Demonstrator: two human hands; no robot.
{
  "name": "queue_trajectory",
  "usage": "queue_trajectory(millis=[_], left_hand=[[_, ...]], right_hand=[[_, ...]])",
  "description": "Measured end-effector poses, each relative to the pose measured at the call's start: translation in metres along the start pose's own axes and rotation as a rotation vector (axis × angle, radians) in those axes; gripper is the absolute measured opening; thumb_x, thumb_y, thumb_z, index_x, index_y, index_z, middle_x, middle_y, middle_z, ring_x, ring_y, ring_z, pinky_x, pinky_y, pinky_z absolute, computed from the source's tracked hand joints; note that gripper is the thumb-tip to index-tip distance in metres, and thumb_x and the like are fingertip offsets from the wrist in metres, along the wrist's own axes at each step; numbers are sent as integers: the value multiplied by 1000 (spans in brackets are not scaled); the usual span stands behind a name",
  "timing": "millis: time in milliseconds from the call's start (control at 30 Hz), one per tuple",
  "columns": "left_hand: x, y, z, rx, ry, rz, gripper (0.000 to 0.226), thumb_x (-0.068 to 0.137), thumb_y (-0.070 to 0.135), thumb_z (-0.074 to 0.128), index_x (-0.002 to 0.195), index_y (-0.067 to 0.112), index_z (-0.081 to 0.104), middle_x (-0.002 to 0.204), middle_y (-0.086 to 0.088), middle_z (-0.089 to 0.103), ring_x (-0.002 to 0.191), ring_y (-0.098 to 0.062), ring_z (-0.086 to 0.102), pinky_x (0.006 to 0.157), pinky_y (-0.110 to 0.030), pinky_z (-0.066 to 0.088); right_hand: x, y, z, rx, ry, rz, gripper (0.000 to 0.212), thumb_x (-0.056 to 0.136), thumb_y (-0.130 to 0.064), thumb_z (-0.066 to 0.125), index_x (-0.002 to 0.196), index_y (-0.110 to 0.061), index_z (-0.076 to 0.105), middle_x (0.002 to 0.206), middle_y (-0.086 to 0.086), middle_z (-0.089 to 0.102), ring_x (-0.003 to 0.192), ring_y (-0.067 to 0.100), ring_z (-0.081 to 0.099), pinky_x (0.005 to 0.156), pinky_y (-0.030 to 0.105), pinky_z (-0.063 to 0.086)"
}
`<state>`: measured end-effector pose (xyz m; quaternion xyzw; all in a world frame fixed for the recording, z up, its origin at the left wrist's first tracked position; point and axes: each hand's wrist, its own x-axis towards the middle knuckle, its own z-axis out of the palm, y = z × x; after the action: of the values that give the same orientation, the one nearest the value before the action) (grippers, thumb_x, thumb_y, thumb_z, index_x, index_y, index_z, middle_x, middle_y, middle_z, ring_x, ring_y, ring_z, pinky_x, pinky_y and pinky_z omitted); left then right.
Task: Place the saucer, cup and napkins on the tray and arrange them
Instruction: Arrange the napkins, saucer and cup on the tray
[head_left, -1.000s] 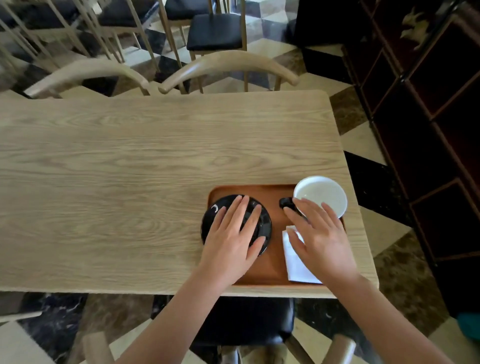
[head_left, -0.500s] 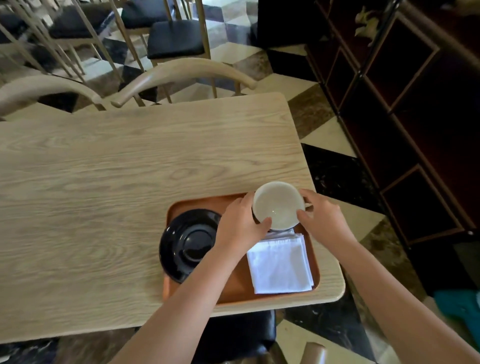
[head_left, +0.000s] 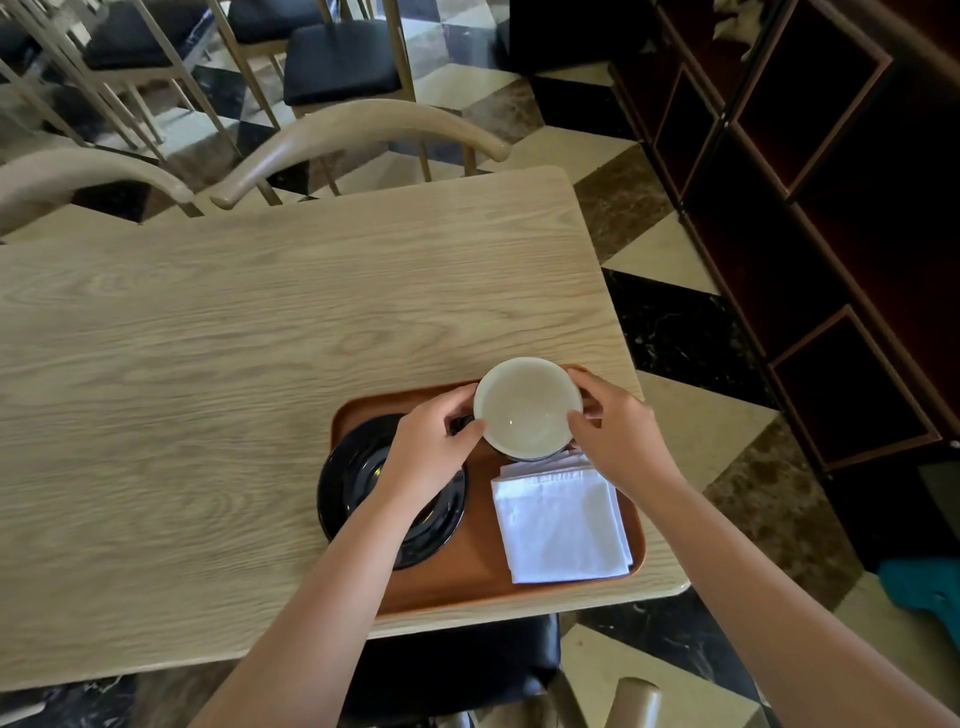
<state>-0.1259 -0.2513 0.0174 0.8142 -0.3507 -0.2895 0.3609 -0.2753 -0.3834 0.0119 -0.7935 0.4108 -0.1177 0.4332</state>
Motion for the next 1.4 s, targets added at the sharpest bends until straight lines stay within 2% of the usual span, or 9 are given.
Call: queue_trajectory(millis=[300,367,467,533,600,700,767,933,1400], left_hand=[[-2,-2,3,61,15,23,45,87,18,59,130,24,51,123,4,63,115,-12,53,96,-29,43],[-11,-1,7,122,103,32,51,88,20,59,136,19,42,132,-2,54,118,-15,48,97,-26,39],[-41,-2,22,187,357,199,44,87,19,57,130,13,47,124,-9,54,114,-18,47,96,-22,36],[-70,-4,40,268,285,375,37,86,20,50,123,14,50,117,-7,56,109,-17,49,93,-29,42],[-90,-9,65,430,105,492,39,89,24,47,127,16,47,124,-8,55,115,-19,50,94,-35,47],[-102,-15,94,556,-50,443,46,94,29,41,139,22,34,147,-13,37,136,-28,31,107,-43,35],[-100,-16,99,617,-51,407,48,94,29,46,140,24,34,150,-15,31,138,-28,26,107,-45,33],[-99,-21,98,653,-66,391,48,94,30,46,140,26,34,151,-14,27,139,-27,23,109,-44,30],[-103,-41,78,697,-82,409,51,92,29,45,141,27,31,151,-14,28,140,-26,22,110,-42,27]], right_hand=[[-3,2,3,30,23,-47,42,87,-8,55,125,-25,52,96,-8,59,81,5,56,60,6,41],[-9,3,1,0,37,-59,42,88,-12,56,128,-25,49,98,-9,59,84,6,57,63,7,41],[-36,17,-6,-239,102,-203,41,87,-18,60,127,-20,51,108,-3,63,95,14,60,68,27,54],[-60,36,-10,-448,105,-362,44,80,-16,68,123,-15,57,121,5,64,110,24,59,74,38,58],[-79,55,-12,-581,16,-495,48,76,-18,73,122,-12,60,131,10,58,123,29,51,85,42,53],[-90,70,-11,-715,-108,-566,44,87,-34,54,126,-13,57,139,12,48,130,28,41,98,45,43],[-89,72,-11,-754,-123,-568,47,87,-36,46,127,-13,56,140,13,47,130,26,40,101,45,40],[-89,71,-5,-732,-142,-549,58,72,-25,77,125,-11,57,137,17,50,126,28,48,100,47,40],[-95,51,17,-790,-134,-557,57,63,-26,83,115,-11,65,131,19,56,117,29,56,92,46,51]])
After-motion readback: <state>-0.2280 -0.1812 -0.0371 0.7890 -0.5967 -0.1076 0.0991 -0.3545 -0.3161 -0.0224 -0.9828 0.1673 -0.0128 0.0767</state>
